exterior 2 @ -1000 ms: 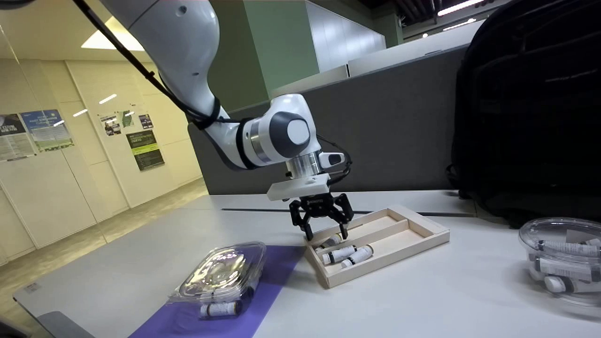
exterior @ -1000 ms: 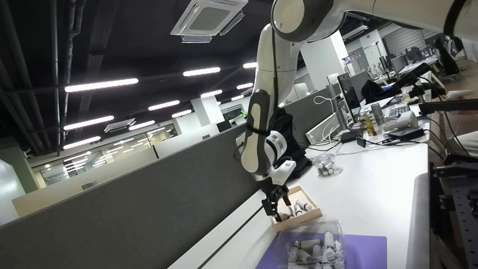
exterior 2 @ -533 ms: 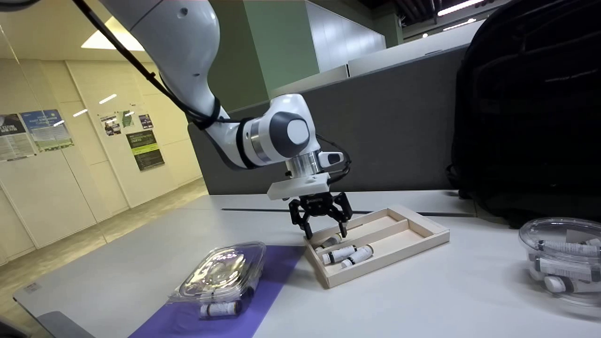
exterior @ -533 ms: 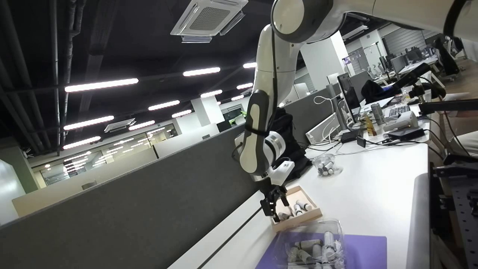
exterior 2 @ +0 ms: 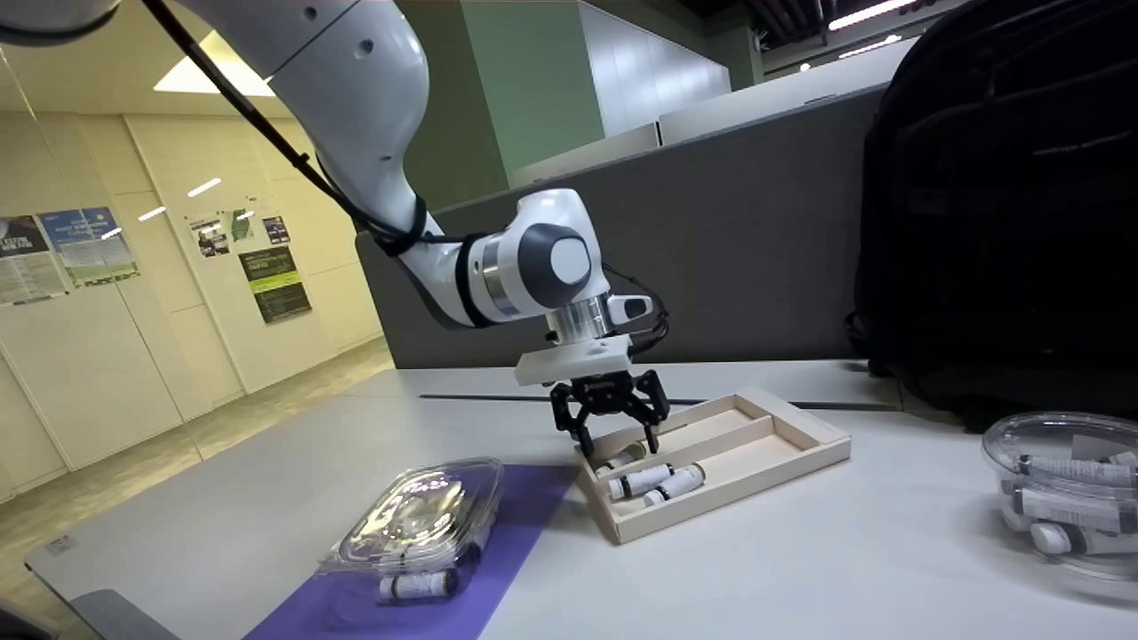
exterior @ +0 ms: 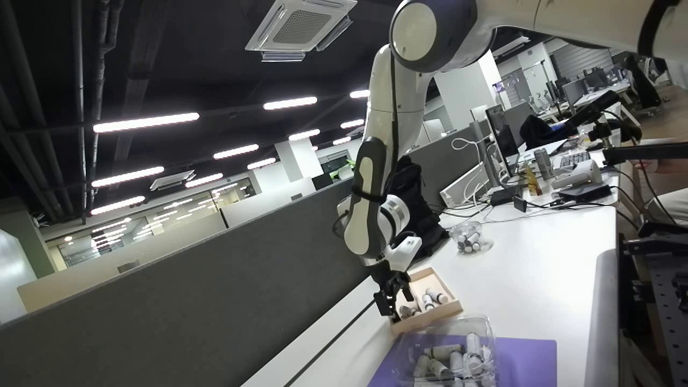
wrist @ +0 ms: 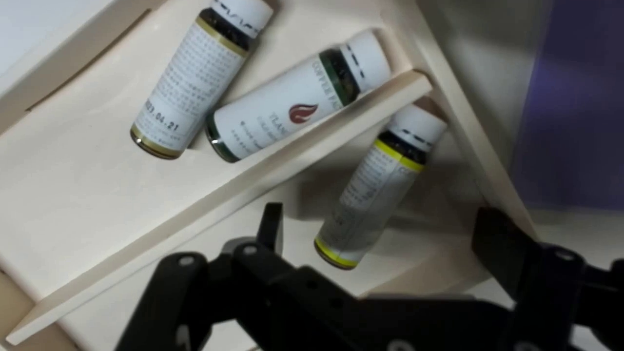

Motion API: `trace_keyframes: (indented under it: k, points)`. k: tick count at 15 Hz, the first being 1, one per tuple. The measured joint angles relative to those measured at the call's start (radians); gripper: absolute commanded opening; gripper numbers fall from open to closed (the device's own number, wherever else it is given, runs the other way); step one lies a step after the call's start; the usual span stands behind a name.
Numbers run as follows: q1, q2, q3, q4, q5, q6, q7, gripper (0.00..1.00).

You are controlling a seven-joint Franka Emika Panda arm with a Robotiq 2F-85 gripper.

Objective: Remove the bottle from the top part of the segment tray and put it on the purple mat

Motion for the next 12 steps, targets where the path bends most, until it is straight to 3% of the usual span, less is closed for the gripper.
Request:
trace_keyframes:
  k: [10,12]
  points:
    - [-0.007,0.020,0.017,0.022,0.000,0.048,-0.039,0.05]
    - [-0.012,0.013,0.017,0.021,0.000,0.062,-0.040,0.07]
